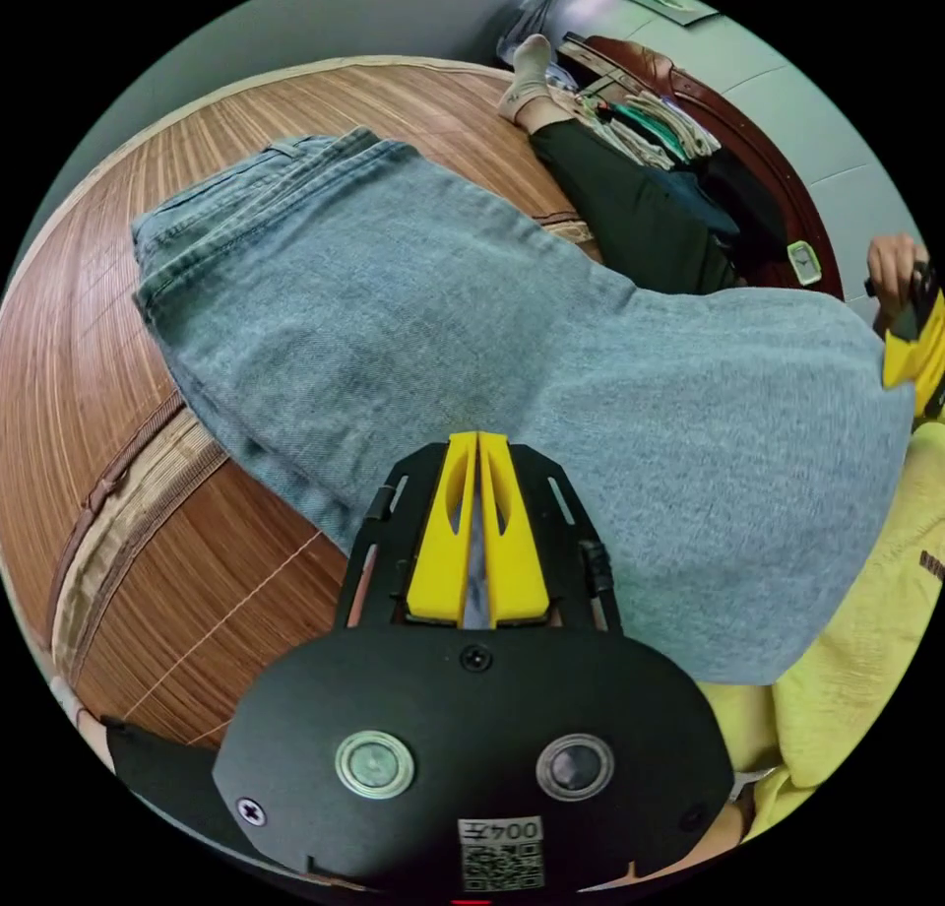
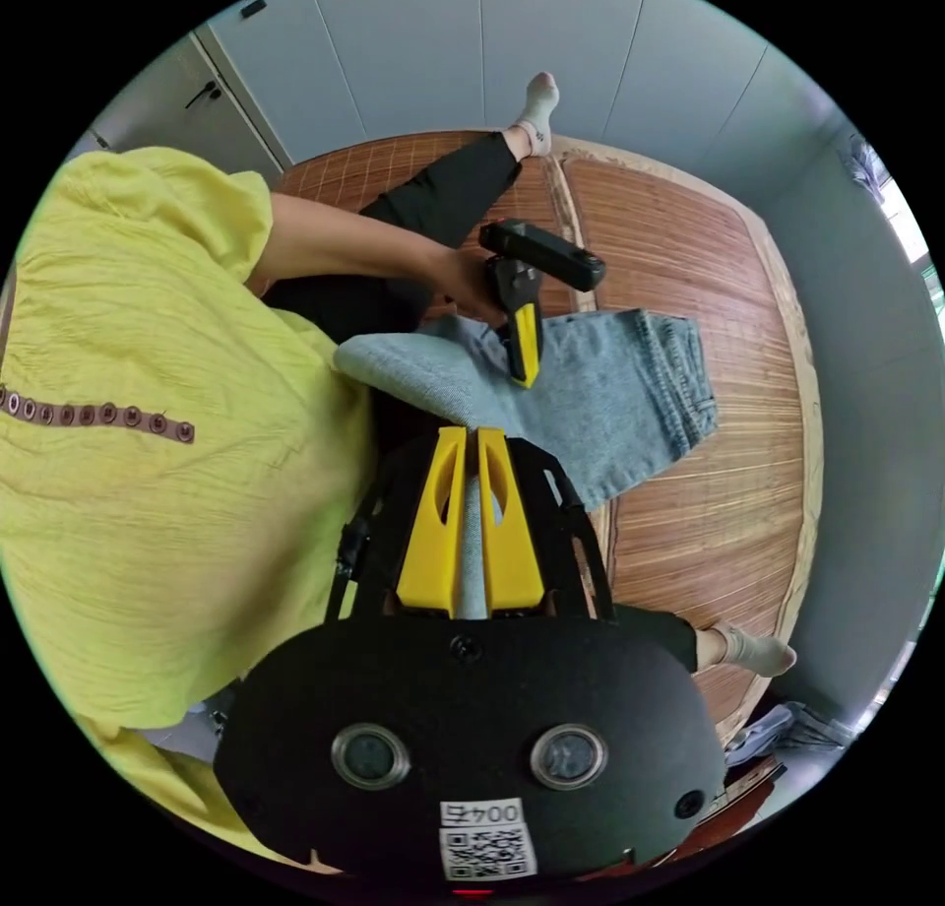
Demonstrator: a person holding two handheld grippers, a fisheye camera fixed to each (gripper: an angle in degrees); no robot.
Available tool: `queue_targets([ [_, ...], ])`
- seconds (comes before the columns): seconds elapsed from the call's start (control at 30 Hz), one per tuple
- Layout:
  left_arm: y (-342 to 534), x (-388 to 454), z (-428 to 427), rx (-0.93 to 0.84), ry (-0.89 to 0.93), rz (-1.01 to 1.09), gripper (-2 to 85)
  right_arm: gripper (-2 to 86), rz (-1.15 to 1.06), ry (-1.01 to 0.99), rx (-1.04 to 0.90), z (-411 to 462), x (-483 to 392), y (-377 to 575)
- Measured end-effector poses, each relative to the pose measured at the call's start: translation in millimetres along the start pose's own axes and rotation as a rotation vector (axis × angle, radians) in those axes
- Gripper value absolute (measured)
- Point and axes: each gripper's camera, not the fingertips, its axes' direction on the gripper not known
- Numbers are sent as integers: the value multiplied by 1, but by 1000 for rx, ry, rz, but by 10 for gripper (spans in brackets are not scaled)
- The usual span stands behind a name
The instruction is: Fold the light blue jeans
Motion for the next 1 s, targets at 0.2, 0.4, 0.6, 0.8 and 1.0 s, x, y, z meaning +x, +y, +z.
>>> queue_targets([
  [0.2,37,-59,-40,178,83,-79,2,26,15,131,50,-37,71,-12],
  [0.4,91,-143,-72,383,175,-278,1,21,20,175,78,-54,176,-42],
  [0.6,163,-207,-67,632,300,-515,2,26,45,146,-2,-5,295,-74],
  [0.8,201,-239,-62,737,334,-640,2,35,173,8,-102,91,405,-72],
  [1.0,216,-244,-52,748,350,-657,4,38,480,-183,17,129,477,-17],
])
